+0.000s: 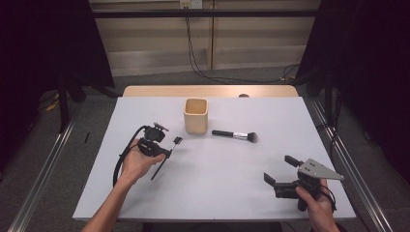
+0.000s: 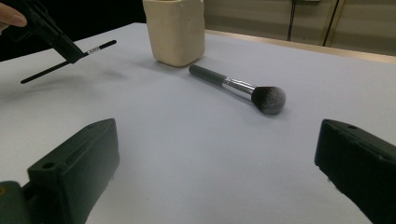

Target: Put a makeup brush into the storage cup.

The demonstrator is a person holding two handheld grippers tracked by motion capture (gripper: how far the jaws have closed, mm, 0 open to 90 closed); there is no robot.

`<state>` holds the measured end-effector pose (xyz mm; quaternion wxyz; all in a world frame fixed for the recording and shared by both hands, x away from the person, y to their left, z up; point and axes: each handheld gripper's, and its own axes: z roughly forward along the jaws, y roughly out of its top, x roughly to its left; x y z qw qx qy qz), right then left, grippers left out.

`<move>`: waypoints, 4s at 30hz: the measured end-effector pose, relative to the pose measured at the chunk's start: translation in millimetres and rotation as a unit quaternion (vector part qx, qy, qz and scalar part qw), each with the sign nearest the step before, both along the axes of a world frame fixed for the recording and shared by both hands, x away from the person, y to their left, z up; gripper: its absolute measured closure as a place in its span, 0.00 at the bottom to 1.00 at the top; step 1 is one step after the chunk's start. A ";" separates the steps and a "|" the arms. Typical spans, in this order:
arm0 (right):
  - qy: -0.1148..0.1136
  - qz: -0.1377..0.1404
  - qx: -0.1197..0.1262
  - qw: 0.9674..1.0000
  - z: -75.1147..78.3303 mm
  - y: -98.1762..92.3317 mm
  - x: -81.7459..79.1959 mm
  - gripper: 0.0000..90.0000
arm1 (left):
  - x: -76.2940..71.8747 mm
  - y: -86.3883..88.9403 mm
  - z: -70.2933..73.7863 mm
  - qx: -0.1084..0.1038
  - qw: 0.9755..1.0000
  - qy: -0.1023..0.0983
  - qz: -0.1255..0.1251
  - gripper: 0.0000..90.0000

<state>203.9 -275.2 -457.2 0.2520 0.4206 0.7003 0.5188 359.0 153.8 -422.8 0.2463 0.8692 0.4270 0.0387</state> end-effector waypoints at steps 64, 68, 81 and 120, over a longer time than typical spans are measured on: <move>-0.008 -0.009 0.012 1.000 0.6 -1.4 -0.9 0.00 | -37.1 34.9 39.9 -0.238 0.928 -0.285 0.026 0.95; -0.011 -0.009 0.012 1.000 0.6 -1.9 -1.0 0.00 | -37.3 29.3 44.4 -0.248 0.924 -0.290 0.018 0.95; -0.012 -0.011 0.014 1.000 0.7 -1.6 -1.2 0.00 | -29.2 5.4 55.0 -0.255 0.922 -0.291 0.002 0.95; -0.016 -0.012 0.012 1.000 0.9 -8.7 1.9 0.00 | 26.0 -28.2 76.3 -0.274 0.906 -0.323 -0.005 0.95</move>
